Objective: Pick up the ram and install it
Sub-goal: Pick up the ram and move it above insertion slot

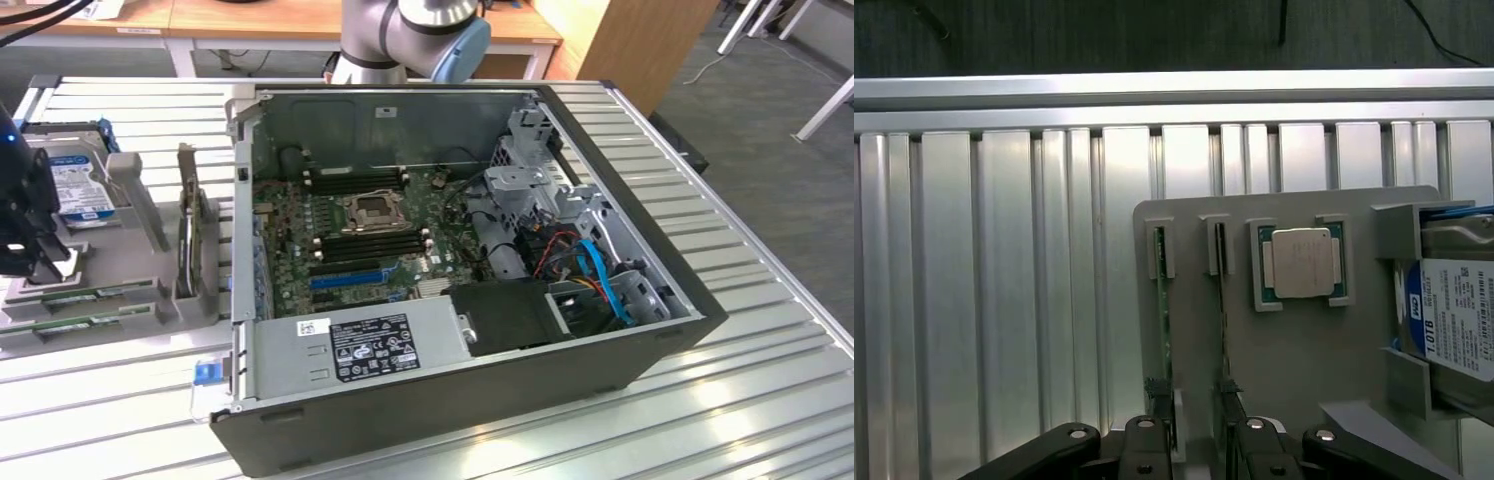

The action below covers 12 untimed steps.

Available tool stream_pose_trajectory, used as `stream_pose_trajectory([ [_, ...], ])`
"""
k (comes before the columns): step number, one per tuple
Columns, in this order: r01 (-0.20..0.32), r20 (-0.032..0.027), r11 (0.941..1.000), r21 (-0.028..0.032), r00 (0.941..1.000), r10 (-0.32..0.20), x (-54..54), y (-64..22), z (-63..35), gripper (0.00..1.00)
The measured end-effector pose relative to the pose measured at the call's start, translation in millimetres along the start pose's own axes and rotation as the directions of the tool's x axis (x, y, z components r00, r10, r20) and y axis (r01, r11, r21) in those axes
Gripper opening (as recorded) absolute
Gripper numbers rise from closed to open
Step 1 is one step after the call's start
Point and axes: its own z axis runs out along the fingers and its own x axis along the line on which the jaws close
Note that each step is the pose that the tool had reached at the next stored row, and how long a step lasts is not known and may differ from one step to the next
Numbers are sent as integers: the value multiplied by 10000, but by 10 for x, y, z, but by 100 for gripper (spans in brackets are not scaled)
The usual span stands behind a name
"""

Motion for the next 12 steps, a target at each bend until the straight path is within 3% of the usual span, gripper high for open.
stream_pose_trajectory([
  [12, -1, -1, 10000, 0, 10000, 1, 21, -4, 147, 31],
])
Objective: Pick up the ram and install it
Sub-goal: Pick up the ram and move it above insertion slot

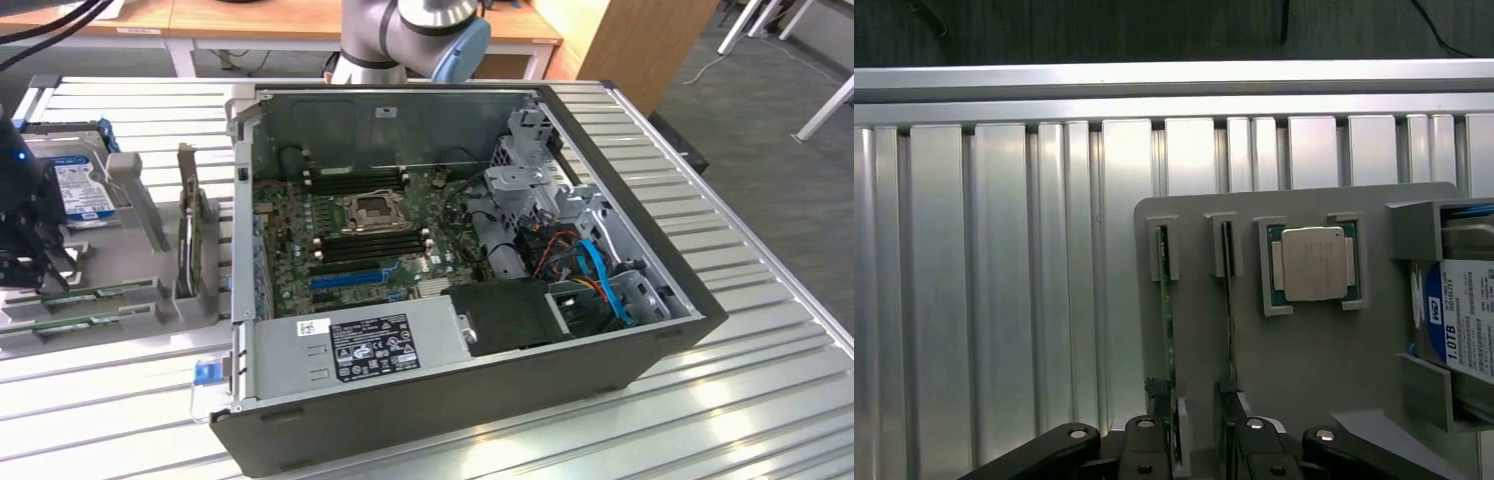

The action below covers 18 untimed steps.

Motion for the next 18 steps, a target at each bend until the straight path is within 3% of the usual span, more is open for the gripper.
stream_pose_trajectory([
  [18, 0, 0, 10000, 0, 10000, 0, 23, -7, 246, 31],
])
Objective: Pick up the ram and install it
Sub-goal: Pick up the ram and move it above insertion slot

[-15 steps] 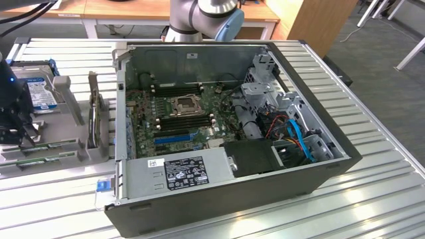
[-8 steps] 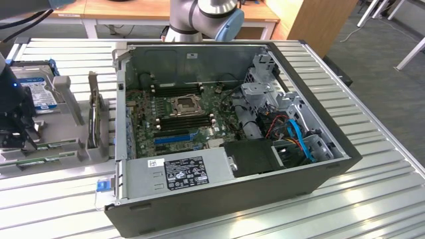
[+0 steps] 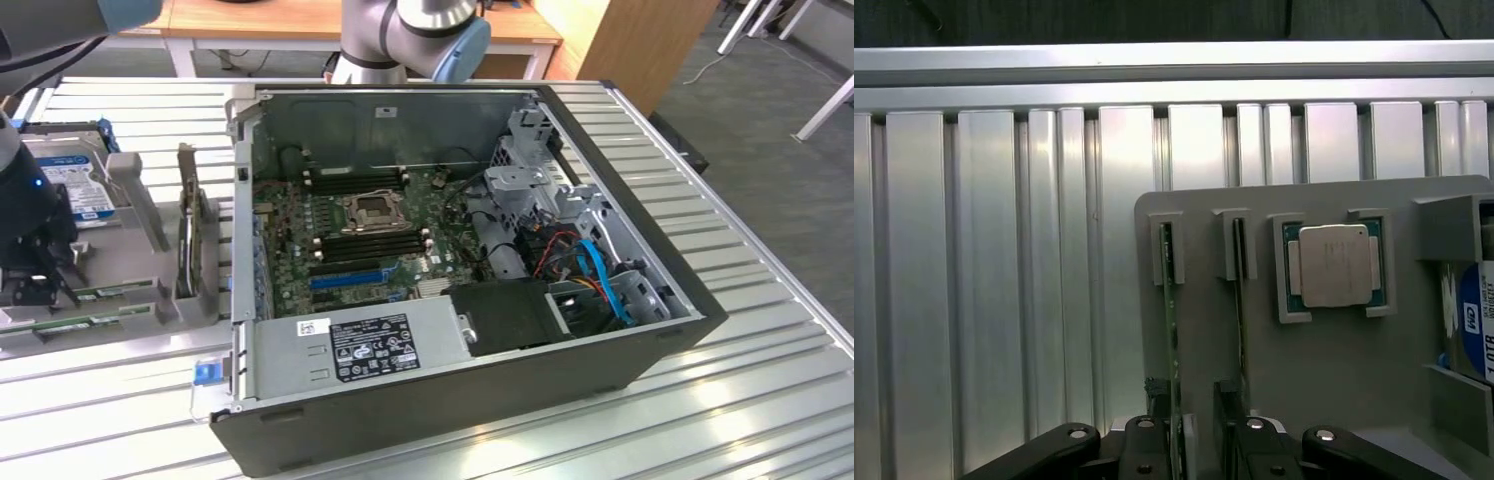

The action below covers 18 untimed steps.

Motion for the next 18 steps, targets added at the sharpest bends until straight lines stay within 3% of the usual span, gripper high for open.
stream_pose_trajectory([
  [7, 0, 0, 10000, 0, 10000, 0, 4, -2, 83, 31],
  [18, 0, 0, 10000, 0, 10000, 0, 47, -5, 86, 31],
])
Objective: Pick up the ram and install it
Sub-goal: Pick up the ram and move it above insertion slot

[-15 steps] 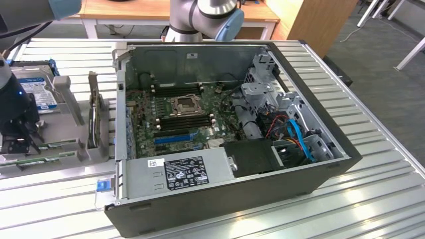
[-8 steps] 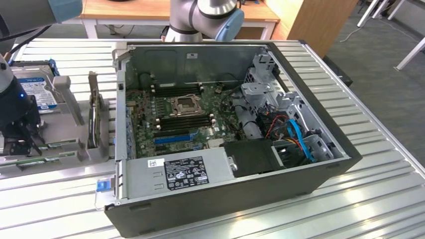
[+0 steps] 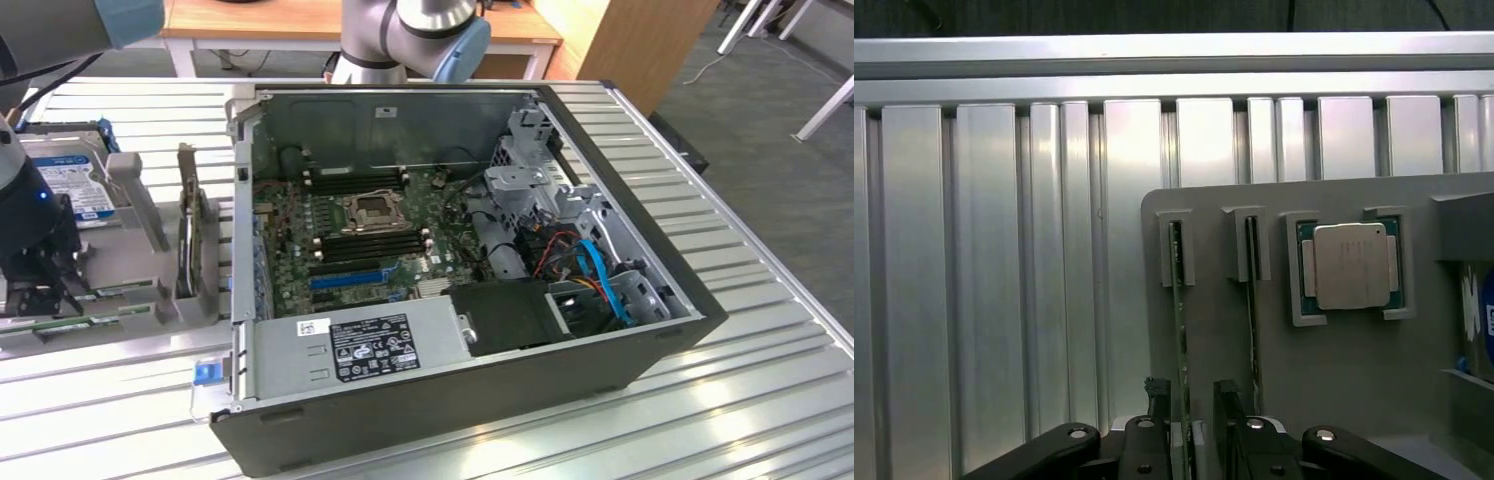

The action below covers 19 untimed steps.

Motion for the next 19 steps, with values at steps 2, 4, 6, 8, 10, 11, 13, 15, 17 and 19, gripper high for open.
stream_pose_trajectory([
  [2, -1, 0, 10000, 0, 10000, 1, 2, 0, 0, 31],
  [4, -1, 2, 10000, 2, 10000, 1, 3, 0, 7, 31],
  [6, 0, 0, 10000, 0, 10000, 0, 5, -1, 28, 31],
  [8, 0, 0, 10000, 0, 10000, 0, 7, -1, 55, 31],
  [10, 0, 1, 10000, 1, 10000, 0, 9, -2, 81, 31],
  [11, 0, 1, 10000, 0, 10000, 0, 10, -3, 93, 31],
  [13, 0, 0, 10000, 0, 10000, 0, 11, -3, 116, 31],
  [15, -1, 0, 10000, 0, 10000, 1, 12, -3, 136, 31],
  [17, 0, 0, 10000, 0, 10000, 0, 13, -4, 156, 31],
  [19, 0, 0, 10000, 0, 10000, 0, 14, -5, 176, 31],
])
